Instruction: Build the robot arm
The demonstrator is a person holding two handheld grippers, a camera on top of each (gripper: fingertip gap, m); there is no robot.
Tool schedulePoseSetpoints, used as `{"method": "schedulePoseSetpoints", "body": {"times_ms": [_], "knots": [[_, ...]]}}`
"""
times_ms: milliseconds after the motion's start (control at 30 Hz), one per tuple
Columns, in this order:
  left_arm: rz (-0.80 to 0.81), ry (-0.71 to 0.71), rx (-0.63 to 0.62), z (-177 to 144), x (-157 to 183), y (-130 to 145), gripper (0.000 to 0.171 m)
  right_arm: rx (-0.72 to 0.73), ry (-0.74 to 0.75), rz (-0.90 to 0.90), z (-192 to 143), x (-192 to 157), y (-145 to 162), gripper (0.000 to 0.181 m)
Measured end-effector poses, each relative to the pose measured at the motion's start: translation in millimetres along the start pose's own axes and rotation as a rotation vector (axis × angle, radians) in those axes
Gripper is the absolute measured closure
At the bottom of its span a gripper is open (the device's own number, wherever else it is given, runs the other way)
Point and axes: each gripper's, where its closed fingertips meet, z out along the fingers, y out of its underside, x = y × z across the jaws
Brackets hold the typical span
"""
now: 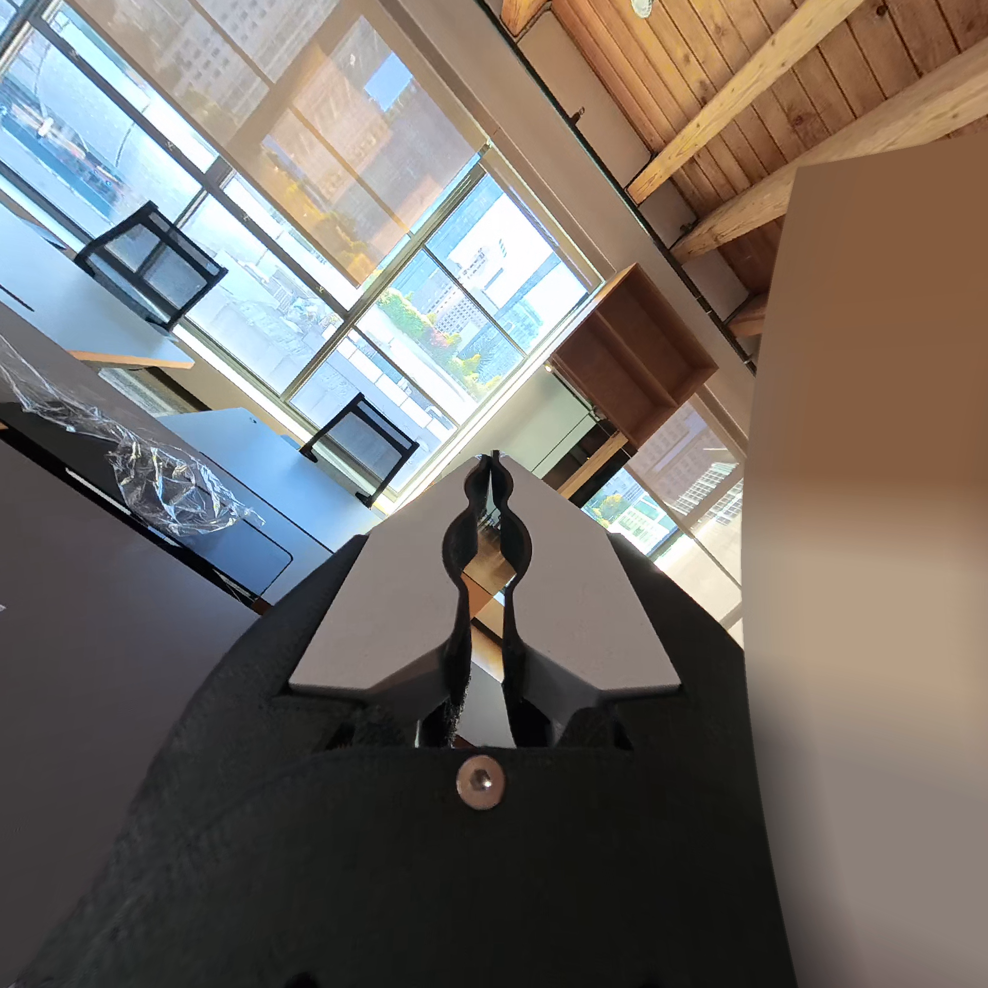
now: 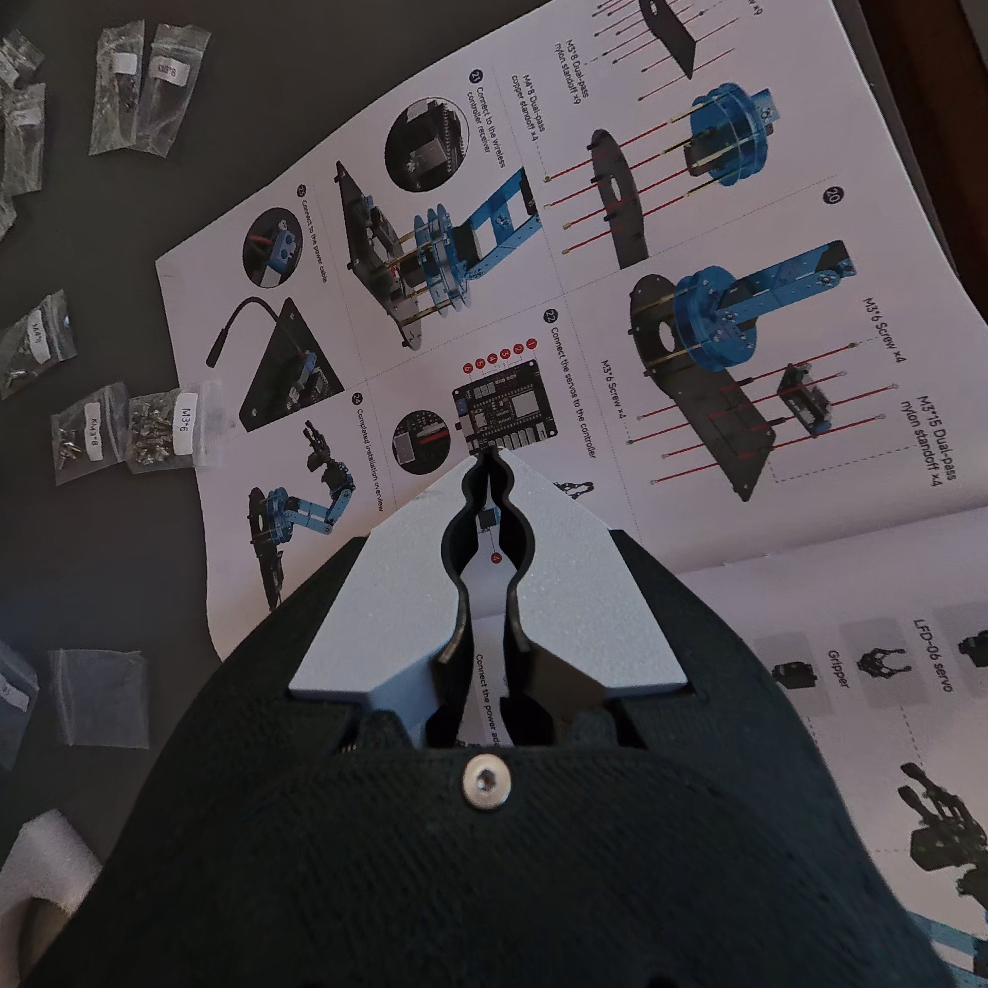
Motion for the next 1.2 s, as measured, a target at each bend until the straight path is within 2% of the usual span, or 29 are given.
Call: {"method": "schedulePoseSetpoints", "body": {"times_ms": [200, 267, 433, 567, 900, 1067, 1200], "knots": [[-0.006, -0.010, 0.000, -1, -4, -1, 0.171, 0.004, -0.009, 0.006, 0, 0, 0, 0.181], [-0.066, 0.004, -0.008, 1, -8, 3, 0.171, 0.008, -0.021, 0.017, 0, 0, 0, 0.181], [-0.231, 0.131, -0.194, 14, 4, 36, 0.171, 0.009, -0.024, 0.018, 0, -1, 0, 0.181], [-0.331, 0.180, -0.225, 15, 6, 42, 0.171, 0.002, -0.011, 0.007, 0, -1, 1, 0.181], [-0.319, 0.189, -0.236, 14, 9, 40, 0.171, -0.001, -0.014, 0.007, 0, -3, 2, 0.181], [-0.292, 0.244, -0.243, 12, 36, 37, 0.171, -0.003, -0.032, 0.010, -1, -4, 2, 0.181], [-0.243, 0.386, -0.240, -1, 92, 19, 0.171, -0.039, -0.036, 0.003, -6, -4, 2, 0.177]]}}
